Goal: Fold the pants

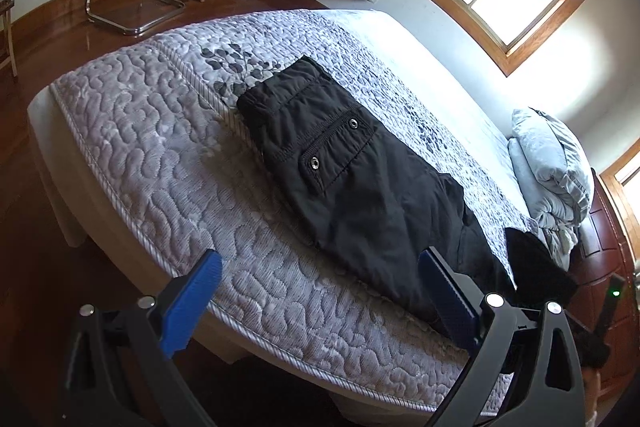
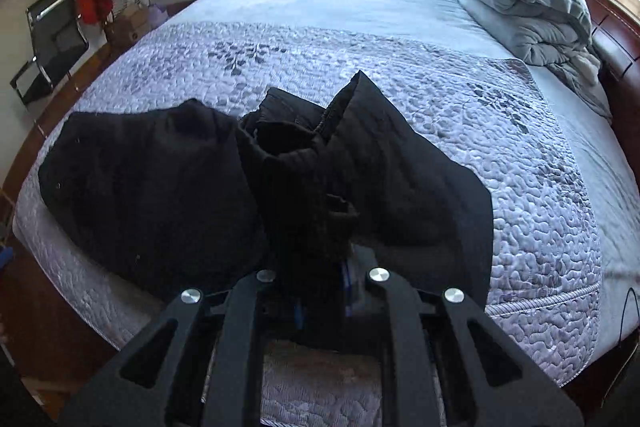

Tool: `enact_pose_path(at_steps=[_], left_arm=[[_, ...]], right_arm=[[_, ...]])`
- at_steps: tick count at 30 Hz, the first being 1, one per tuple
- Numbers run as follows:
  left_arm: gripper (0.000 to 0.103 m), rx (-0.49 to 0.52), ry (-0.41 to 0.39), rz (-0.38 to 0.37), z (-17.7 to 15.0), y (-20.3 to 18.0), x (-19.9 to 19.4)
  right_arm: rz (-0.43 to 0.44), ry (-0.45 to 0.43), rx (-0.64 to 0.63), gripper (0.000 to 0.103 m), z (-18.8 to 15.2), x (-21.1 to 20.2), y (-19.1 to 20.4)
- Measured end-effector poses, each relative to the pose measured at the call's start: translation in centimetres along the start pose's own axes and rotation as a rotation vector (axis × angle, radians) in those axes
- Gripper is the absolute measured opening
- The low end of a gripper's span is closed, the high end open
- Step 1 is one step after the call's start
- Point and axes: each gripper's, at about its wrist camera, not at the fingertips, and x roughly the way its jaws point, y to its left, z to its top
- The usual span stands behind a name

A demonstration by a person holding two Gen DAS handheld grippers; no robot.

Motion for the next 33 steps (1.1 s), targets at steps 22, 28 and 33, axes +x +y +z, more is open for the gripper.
enact_pose_path(at_steps=[22,28,33], left_arm=[[0.099,-0.032,0.038,0.001,-0.7,1.0,1.2],[0.099,-0.031,0.053,0.008,-1.0,0.8,1.6],[0.099,-0.017,0.063,0.008,-1.2,0.2,1.8]], right_arm=[[-0.074,0.103,-0.183,0.013,-3.3,5.4,7.0],[-0.062,0.124,-0.201,0.013,-3.7,6.6,7.8],[-0.059,0.126,-0.213,0.014,-4.1,7.4,7.9]])
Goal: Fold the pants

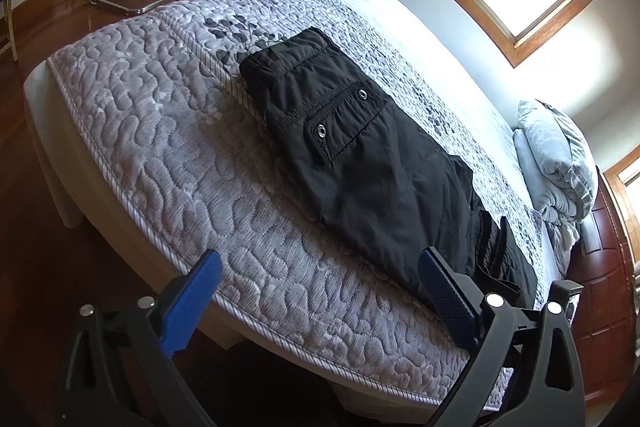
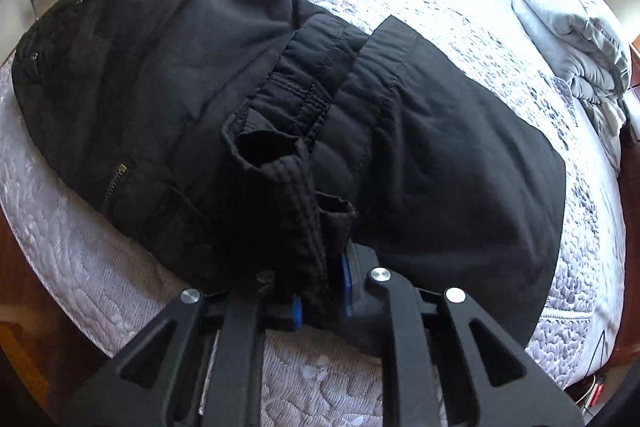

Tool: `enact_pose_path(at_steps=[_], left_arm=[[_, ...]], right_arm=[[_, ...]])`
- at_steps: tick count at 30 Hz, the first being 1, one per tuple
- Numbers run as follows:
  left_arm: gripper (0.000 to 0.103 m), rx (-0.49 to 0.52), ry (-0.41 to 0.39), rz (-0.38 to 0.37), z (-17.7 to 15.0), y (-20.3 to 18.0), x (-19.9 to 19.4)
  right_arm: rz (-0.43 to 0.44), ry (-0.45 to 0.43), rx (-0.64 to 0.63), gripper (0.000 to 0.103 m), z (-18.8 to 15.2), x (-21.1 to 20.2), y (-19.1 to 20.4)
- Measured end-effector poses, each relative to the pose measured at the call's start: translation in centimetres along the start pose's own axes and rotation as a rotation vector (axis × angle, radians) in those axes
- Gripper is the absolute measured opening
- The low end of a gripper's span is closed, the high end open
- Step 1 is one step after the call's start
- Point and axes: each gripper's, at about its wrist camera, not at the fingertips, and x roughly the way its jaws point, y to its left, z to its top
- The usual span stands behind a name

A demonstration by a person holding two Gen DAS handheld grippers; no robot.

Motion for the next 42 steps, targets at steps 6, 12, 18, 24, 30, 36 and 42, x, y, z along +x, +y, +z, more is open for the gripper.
enact_pose_path(at_steps=[6,12,18,24,30,36,42], left_arm=[[0.099,0.012,0.016,0.003,-0.3,-0.5,0.2],[0.099,0.018,0.04,-0.005,-0.3,-1.3,1.0],[0.099,-0.001,0.062,-0.035,1.3,-1.4,3.4],[0.099,-0.189,-0.005,-0.165,4.4,2.2,4.9],[0.099,-0.335,-0.014,-0.268,6.7,5.5,7.4],[0.099,-0.394,-0.003,-0.333,7.7,6.2,9.6],[0.099,-0.439,0.007,-0.325,7.9,6.6,11.9]], right_arm=[[0.146,-0.007,0.043,0.045,-0.3,-0.7,-1.2],[0.365,-0.026,0.148,0.06,-1.5,-2.6,-3.8],[0.574,-0.094,0.271,0.063,-3.0,-5.5,-7.5],[0.531,-0.168,0.447,0.063,-6.1,-7.9,-13.5],[0.441,-0.192,0.513,0.064,-8.3,-8.3,-17.8],[0.416,-0.182,0.578,0.064,-9.5,-7.1,-19.5],[0.4,-0.165,0.54,0.064,-8.7,-6.8,-18.6]])
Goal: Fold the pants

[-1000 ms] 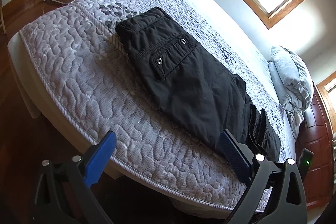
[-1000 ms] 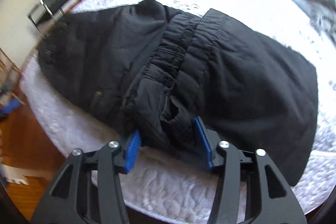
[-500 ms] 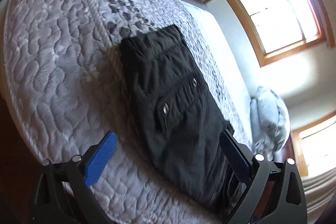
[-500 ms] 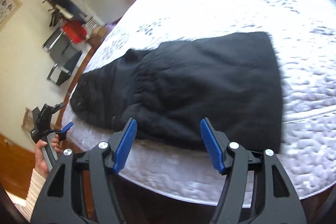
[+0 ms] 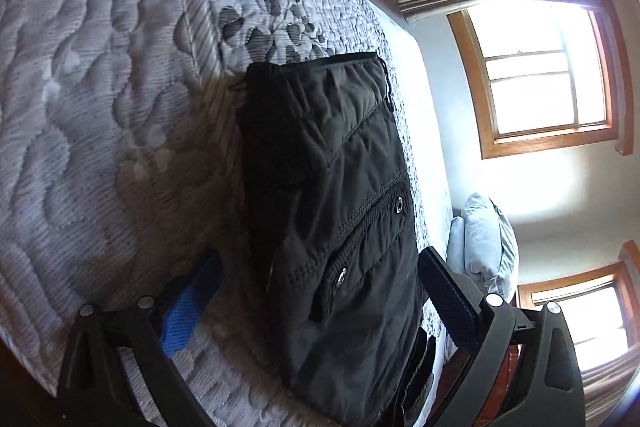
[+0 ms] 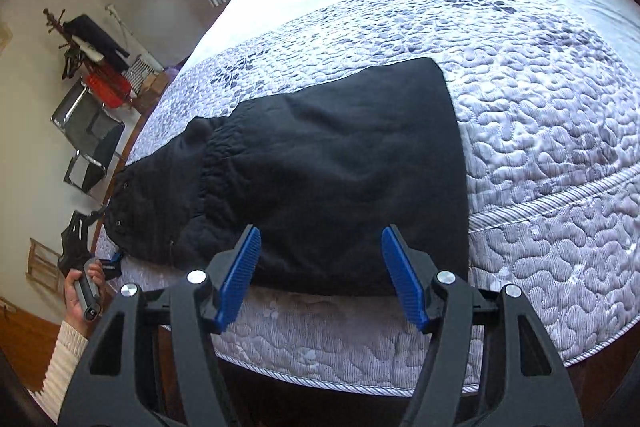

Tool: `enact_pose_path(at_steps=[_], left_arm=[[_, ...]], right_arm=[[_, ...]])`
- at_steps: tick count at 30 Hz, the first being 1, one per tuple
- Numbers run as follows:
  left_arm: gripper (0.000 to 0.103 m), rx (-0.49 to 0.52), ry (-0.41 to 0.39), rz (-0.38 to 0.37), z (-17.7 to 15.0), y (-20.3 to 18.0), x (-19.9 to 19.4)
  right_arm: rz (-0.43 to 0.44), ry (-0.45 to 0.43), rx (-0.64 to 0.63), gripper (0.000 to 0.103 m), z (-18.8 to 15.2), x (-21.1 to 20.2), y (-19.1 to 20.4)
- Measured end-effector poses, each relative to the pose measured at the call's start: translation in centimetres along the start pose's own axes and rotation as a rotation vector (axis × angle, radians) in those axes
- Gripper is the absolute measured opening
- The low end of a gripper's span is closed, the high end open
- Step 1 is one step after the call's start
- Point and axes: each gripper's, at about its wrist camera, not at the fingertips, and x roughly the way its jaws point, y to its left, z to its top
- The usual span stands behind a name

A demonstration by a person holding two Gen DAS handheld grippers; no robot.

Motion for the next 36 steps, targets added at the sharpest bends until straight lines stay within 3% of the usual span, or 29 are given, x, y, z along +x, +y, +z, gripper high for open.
enact_pose_path(at_steps=[2,6,9,11,13,17,22,28,36], left_arm=[[0.098,0.014,-0.003,-0.01,0.0,-0.5,0.4],[0.085,0.033,0.041,-0.018,-0.1,-1.3,2.1],[0.085,0.019,0.045,-0.01,-0.1,-1.7,3.4],[0.076,-0.003,0.049,-0.029,-0.1,-1.7,3.7],[0.052,-0.054,0.058,-0.023,0.0,-0.9,4.5],[0.043,-0.096,0.062,-0.038,0.1,-0.2,5.1],[0.022,-0.112,0.062,-0.082,-0.2,-0.3,5.0],[0.012,-0.05,0.026,-0.097,-0.7,-2.5,4.2],[0.011,0.031,-0.017,-0.138,-0.9,-7.1,2.9]], right_arm=[[-0.004,0.003,-0.026,0.064,0.1,0.2,0.6],[-0.009,0.008,-0.045,0.064,0.3,0.7,1.3],[-0.018,0.013,-0.053,0.064,0.4,1.0,1.6],[-0.024,0.016,-0.062,0.064,0.4,1.1,1.8],[-0.038,0.022,-0.076,0.064,0.4,1.2,1.9],[-0.046,0.033,-0.069,0.064,0.3,1.6,1.7],[-0.056,0.046,-0.067,0.064,0.2,2.0,1.5],[-0.062,0.049,-0.058,0.064,-0.1,2.0,1.2],[-0.069,0.029,-0.031,0.065,-0.1,1.1,0.2]])
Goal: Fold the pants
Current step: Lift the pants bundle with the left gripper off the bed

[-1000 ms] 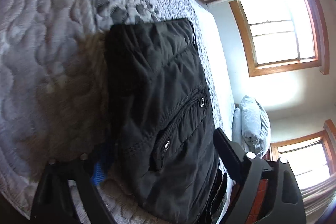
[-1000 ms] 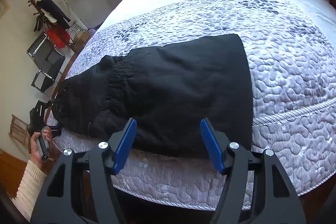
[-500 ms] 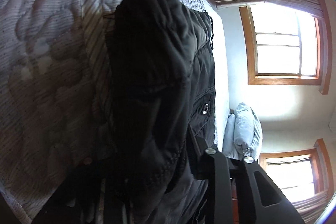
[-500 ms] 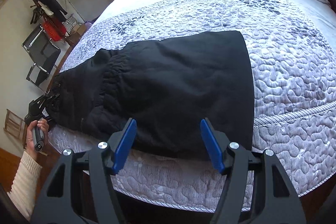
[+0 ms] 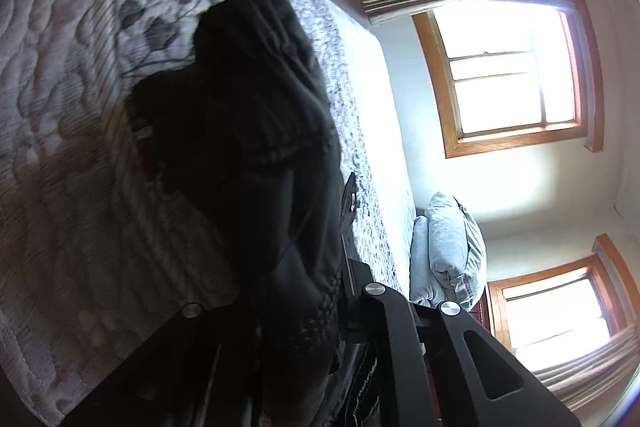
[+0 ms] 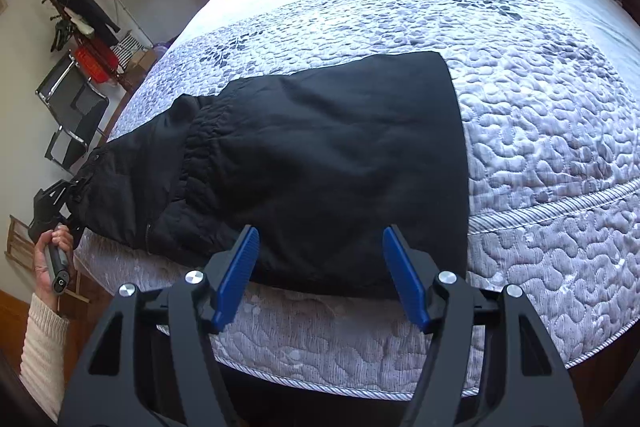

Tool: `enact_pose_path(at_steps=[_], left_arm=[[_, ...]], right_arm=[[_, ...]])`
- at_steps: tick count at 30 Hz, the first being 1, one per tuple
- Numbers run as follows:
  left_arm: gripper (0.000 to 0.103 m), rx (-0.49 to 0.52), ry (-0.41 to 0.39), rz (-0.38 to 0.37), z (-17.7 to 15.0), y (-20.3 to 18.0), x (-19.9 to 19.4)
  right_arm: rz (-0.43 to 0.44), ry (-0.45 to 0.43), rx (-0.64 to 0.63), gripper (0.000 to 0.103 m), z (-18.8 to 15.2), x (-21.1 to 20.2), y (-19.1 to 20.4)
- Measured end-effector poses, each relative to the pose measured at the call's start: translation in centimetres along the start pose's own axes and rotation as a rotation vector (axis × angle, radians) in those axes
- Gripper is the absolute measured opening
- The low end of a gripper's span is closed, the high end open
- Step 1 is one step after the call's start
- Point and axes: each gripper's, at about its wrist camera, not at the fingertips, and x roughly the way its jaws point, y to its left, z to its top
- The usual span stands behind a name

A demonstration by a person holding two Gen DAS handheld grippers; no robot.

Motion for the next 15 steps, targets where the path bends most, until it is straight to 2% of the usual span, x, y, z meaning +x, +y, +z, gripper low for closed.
enact_pose_path(at_steps=[11,15], left_arm=[[0.012,0.312,-0.009,-0.028,-3.8,-11.1,0.1],[0.012,0.434,-0.003,-0.005,-5.9,-14.9,0.8]], right_arm=[[0.0,-0.029,0.06,0.065,-0.3,-1.3,-2.3],[0.006,-0.045,0.078,0.065,-0.4,-1.8,-3.1]])
